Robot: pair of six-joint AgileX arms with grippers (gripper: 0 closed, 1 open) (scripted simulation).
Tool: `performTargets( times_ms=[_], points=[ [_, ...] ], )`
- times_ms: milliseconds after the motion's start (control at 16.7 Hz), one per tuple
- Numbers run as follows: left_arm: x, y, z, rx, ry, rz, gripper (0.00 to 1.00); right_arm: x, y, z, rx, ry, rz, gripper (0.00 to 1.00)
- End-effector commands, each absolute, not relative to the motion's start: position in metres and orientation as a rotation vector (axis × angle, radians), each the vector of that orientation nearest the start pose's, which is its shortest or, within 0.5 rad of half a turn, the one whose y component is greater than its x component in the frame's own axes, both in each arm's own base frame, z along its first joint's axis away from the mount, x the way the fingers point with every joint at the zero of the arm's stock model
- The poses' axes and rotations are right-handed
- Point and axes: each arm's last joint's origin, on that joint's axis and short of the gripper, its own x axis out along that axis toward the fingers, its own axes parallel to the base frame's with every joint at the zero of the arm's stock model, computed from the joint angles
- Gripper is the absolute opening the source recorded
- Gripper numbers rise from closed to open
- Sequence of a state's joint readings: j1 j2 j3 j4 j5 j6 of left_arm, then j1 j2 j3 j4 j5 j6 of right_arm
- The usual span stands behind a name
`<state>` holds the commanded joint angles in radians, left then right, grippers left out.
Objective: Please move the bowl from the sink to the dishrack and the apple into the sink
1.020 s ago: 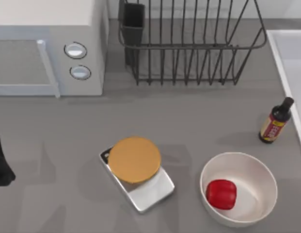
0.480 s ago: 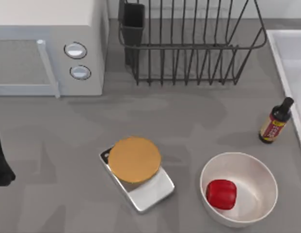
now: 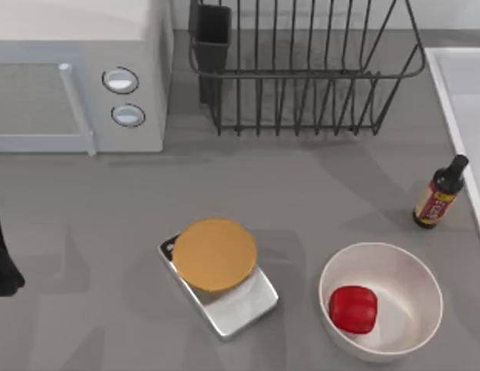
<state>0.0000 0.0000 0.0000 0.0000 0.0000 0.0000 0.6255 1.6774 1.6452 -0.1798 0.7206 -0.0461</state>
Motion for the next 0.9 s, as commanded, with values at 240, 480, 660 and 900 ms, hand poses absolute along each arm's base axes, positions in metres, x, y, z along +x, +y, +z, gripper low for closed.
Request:
performTargets(
  times_ms=[240,480,660,900],
  points=[
    [0.106,-0.001,0.160,0.000,0.000,0.000,1.00,0.288,0.259,0.416,-0.022,0.016,-0.017,0.00],
    [0.106,-0.001,0.160,0.000,0.000,0.000,1.00,0.282,0.263,0.419,0.000,0.000,-0.010,0.00],
    [0.106,-0.001,0.160,0.000,0.000,0.000,1.00,0.284,0.264,0.416,-0.004,0.005,-0.008,0.00],
    [0.106,-0.001,0.160,0.000,0.000,0.000,1.00,0.308,0.273,0.385,-0.003,0.007,-0.016,0.00]
  ],
)
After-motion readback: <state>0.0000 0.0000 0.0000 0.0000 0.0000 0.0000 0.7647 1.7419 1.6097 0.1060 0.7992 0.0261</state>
